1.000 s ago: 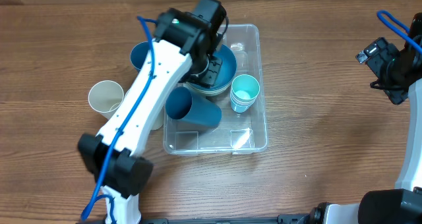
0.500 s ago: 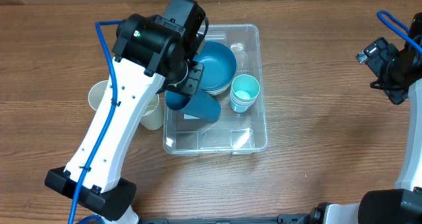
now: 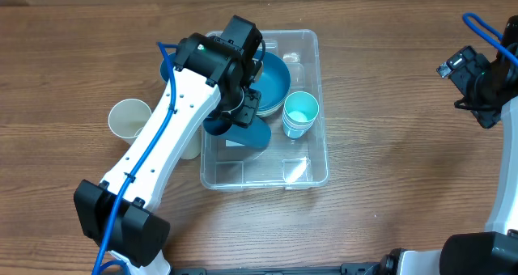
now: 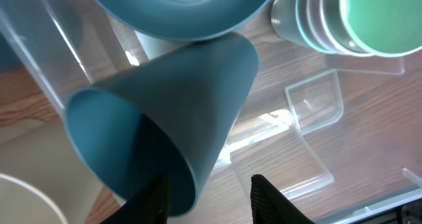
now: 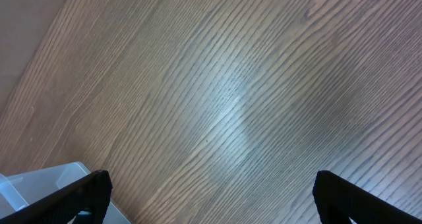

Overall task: Pack container
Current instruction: 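Set the dark blue cup upright in the bin, open and retract left gripper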

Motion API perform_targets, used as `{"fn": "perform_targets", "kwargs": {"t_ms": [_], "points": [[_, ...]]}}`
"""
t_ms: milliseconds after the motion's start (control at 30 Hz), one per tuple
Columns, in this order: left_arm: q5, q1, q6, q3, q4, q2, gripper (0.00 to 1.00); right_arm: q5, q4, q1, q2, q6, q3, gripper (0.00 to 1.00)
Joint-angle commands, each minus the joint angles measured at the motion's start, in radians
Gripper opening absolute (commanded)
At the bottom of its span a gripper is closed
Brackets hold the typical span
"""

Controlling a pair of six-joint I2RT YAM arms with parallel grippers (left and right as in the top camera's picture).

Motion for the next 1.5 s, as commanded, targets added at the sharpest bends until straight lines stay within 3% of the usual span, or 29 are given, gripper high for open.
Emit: {"fn": "perform_targets", "kwargs": {"t_ms": [0, 233, 833, 1467], "points": [[0.029, 0.002, 0.03, -0.004, 0.029, 0.006, 0.41, 0.006, 0.006, -0.001, -0.003, 0.005, 0.006, 1.0], [0.086, -0.005, 0.032, -0.004, 0.047, 0.006, 0.41, 0.006, 0.006, -0.001, -0.003, 0.005, 0.006, 1.0], [0.001, -0.009, -0.019, -0.006, 0.012, 0.006, 0.41, 0.006, 0.006, -0.001, -0.003, 0.005, 0.006, 1.0], [0.011, -0.01, -0.035, -0.084, 0.059, 0.019, 0.41, 0.006, 0.006, -0.001, -0.003, 0.005, 0.006, 1.0]]}}
